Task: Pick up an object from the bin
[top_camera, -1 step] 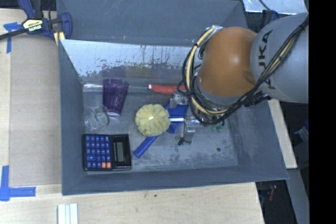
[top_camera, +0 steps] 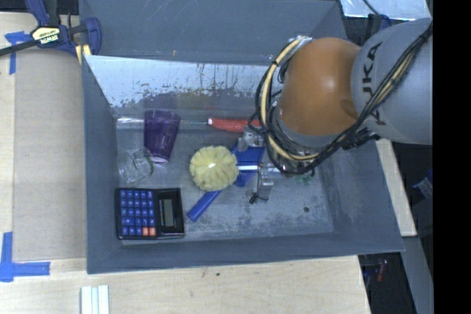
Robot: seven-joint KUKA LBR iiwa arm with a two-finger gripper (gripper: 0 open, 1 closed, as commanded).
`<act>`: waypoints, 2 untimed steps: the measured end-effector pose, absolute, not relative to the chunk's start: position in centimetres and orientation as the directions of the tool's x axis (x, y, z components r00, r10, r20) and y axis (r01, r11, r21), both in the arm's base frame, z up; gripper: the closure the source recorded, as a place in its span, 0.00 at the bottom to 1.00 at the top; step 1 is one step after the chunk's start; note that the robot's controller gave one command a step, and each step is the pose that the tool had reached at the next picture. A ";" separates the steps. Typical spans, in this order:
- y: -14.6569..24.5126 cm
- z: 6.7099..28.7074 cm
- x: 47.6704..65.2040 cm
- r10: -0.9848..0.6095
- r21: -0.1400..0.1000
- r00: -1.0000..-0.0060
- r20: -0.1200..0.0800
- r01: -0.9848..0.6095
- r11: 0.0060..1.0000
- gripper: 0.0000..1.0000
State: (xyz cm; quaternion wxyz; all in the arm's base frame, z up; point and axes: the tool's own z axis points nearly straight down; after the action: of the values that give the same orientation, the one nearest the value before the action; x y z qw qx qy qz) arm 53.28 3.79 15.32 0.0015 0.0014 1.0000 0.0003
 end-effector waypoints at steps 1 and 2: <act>4.0 8.8 54.0 -0.063 0.001 -0.998 -0.007 -0.063 0.998 0.00; 5.0 7.3 53.6 -0.001 0.001 -1.000 -0.021 -0.001 1.000 0.00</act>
Offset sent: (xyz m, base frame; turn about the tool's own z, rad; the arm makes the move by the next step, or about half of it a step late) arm -0.0002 0.0122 -0.0832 -0.0042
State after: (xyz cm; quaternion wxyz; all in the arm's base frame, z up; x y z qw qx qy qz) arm 53.62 4.97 7.28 0.0105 -0.0007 0.9999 0.0005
